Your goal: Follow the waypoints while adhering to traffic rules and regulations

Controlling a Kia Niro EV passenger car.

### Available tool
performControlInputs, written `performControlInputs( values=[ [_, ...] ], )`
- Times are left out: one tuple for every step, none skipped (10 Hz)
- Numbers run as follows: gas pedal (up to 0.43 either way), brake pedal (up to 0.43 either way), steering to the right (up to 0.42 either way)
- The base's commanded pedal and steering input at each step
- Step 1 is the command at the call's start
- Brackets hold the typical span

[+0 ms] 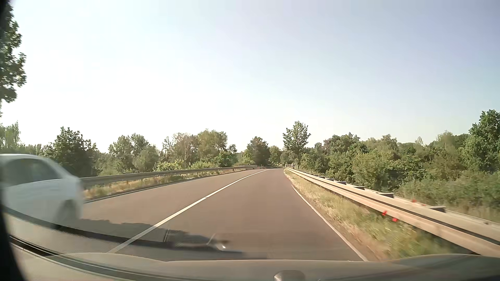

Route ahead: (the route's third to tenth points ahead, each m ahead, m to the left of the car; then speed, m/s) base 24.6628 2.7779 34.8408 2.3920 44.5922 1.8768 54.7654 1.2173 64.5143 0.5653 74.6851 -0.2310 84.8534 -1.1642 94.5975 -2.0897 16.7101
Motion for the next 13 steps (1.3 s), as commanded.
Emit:
performControlInputs(
  values=[
    [0.079,0.018,0.003],
    [0.087,0.018,0.003],
    [0.087,0.018,0.003],
    [0.098,0.018,0.003],
    [0.098,0.018,0.003],
    [0.098,0.012,0.003],
    [0.098,0.018,0.003],
    [0.098,0.018,0.003],
    [0.098,0.012,0.003],
    [0.098,0.018,0.004],
    [0.098,0.018,0.004],
    [0.098,0.012,0.004],
    [0.098,0.012,0.004]
  ],
)
